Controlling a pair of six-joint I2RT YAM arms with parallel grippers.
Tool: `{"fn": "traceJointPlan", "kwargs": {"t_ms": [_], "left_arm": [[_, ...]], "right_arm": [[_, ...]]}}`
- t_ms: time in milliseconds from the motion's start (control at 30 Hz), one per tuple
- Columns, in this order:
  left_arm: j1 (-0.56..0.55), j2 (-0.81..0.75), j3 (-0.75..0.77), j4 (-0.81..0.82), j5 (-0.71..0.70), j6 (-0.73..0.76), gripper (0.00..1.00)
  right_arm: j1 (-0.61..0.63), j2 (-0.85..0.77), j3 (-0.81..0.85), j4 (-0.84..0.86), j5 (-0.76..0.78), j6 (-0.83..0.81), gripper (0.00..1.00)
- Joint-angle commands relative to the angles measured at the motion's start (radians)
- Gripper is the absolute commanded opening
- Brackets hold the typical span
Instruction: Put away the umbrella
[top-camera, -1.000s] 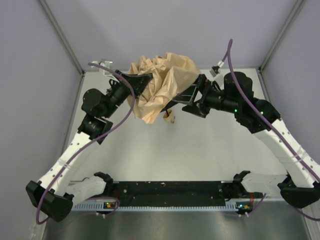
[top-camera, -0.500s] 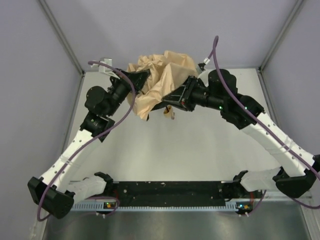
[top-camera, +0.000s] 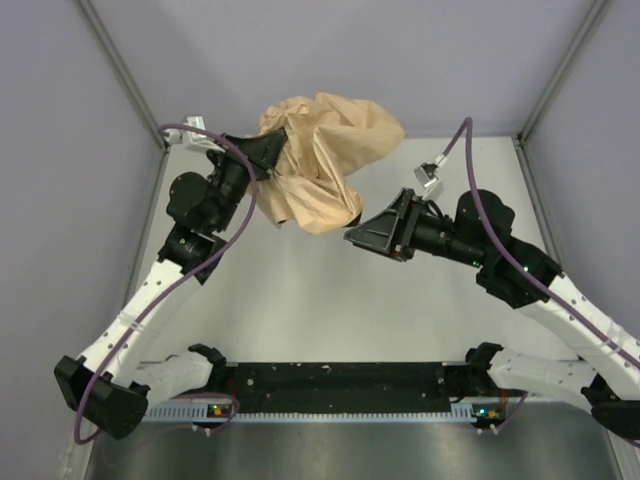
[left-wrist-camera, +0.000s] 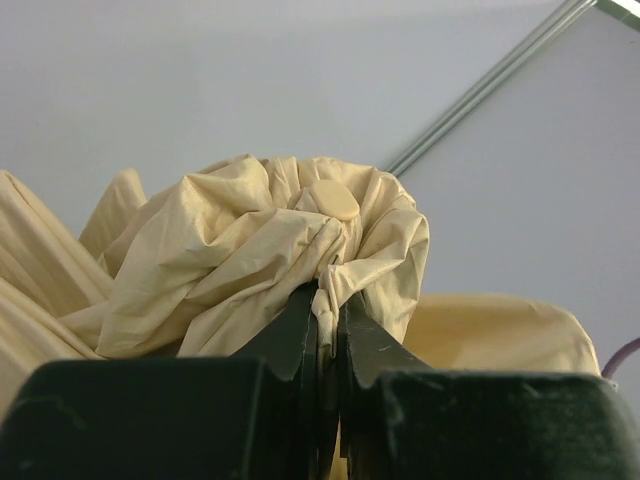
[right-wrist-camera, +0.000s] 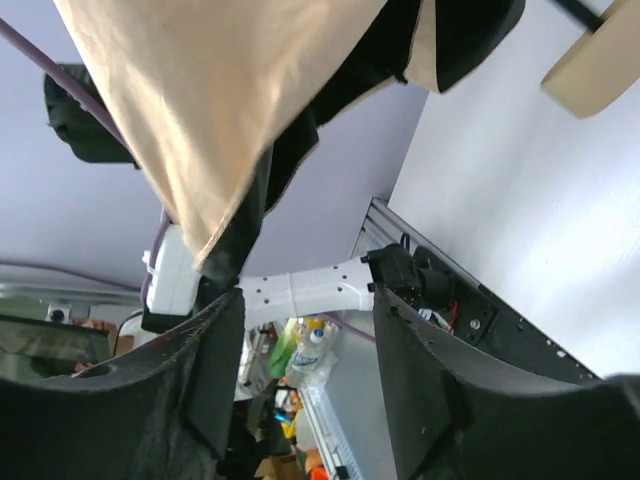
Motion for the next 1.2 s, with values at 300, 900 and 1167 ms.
{"fn": "traceJointPlan", "kwargs": {"t_ms": [300, 900, 1167], "left_arm": [[0.004, -0.062, -0.009, 0.209, 0.342, -0.002, 0.0], [0.009, -0.082, -0.01, 0.229, 0.449, -0.043, 0.0], [0.003, -0.005, -0.024, 0.371, 0.553, -0.186, 0.0]], "right_arm": [[-0.202, 0.157, 0.473, -0.149, -0.307, -0.363, 0.22], [-0.231, 0.274, 0.601, -0.189, -0.309, -0.441, 0.03], [-0.19, 0.541, 0.827, -0.2, -0.276, -0.397, 0.0]]}}
